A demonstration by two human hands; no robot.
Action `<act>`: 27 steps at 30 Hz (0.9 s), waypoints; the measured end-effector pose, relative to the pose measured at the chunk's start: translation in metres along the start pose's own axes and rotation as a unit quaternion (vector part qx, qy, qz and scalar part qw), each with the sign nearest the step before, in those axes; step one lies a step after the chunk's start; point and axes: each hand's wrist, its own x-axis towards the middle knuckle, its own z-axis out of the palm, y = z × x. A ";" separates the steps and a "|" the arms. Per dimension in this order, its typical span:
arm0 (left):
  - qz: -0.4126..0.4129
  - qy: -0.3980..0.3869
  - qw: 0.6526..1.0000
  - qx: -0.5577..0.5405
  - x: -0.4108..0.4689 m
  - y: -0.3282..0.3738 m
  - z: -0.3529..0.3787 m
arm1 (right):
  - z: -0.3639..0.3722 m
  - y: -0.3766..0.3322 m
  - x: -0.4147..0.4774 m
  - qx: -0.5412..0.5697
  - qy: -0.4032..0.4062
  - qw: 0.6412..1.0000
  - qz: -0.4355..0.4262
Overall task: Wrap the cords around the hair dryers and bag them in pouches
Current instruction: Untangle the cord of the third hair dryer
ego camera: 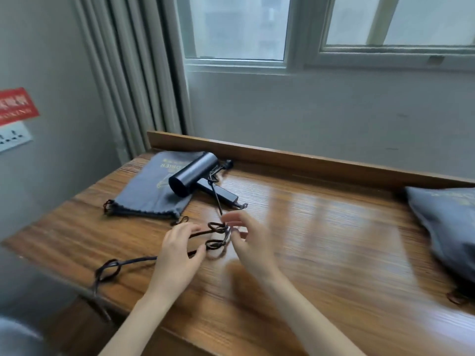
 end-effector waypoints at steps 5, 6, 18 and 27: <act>-0.033 -0.040 0.999 0.016 -0.003 -0.019 0.007 | 0.021 0.024 0.012 -0.107 -0.046 0.993 -0.012; -0.041 -0.036 0.999 0.001 -0.003 -0.019 0.008 | 0.019 0.029 0.012 -0.130 -0.068 0.989 -0.017; -0.013 -0.011 0.993 -0.118 0.011 0.004 0.026 | -0.025 0.051 0.019 -0.285 -0.156 0.938 -0.120; 0.013 -0.107 0.977 -0.183 0.028 0.050 0.070 | -0.111 0.088 0.024 -0.302 -0.072 0.950 -0.041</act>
